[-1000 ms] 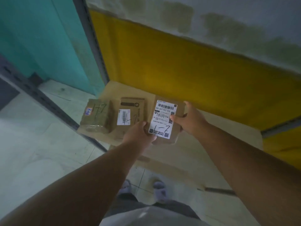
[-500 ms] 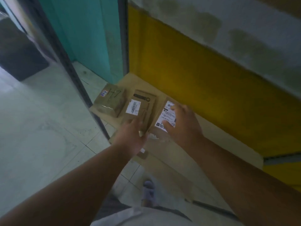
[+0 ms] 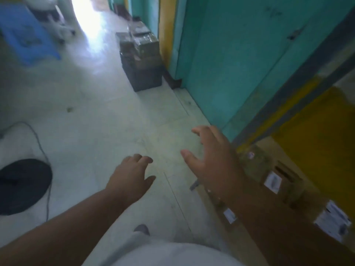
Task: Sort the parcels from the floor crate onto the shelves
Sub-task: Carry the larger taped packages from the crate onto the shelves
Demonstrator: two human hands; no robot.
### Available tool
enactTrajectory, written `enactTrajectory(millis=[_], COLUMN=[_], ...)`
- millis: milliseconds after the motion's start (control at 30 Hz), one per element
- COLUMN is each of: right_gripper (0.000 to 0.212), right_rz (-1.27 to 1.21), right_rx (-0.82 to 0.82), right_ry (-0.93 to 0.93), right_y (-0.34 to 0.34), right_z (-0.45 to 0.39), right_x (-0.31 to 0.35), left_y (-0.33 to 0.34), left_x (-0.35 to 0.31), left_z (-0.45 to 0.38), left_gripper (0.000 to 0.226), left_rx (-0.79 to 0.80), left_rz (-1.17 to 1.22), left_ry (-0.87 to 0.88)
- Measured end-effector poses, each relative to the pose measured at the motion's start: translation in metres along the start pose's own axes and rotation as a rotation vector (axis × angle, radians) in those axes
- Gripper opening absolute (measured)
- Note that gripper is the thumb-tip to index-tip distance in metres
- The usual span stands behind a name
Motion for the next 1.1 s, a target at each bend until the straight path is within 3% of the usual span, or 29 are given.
enactTrajectory(millis=[233, 467, 800, 933, 1100], right_gripper=[0.054, 0.056, 0.052, 0.053, 0.051], right_rz=[0.036, 0.026, -0.011, -0.021, -0.021], right_rx=[0.057, 0.112, 0.141, 0.098, -0.003], right_ry=[-0.127, -0.243, -0.420, -0.338, -0.175], right_y=[0.032, 0.071, 0.119, 0.147, 0.134], right_z=[-0.103, -0.259, -0.462, -0.546, -0.648], right_x=[0.105, 0.191, 0.359, 0.397, 0.409], left_y=[-0.065, -0.126, -0.248, -0.280, -0.349], left_x=[0.114, 0.236, 0.410, 0.485, 0.540], left_z=[-0.057, -0.134, -0.214, -0.290, -0.418], left_gripper=[0.053, 0.053, 0.052, 0.052, 0.051], left_rx=[-0.033, -0.105, -0.317, -0.287, -0.207], left_rz=[-0.015, 0.007, 0.086, 0.079, 0.013], left_ry=[-0.094, -0.293, -0.530, -0.473, -0.297])
Point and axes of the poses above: each hand's wrist, its own z-axis away from the middle knuckle, its own y-axis out of the palm, x = y × z, the point moved 9 cm from there along -z, towards the middle knuckle, and after that the axes turned 11 degrees about y, right-handed, at the moved point
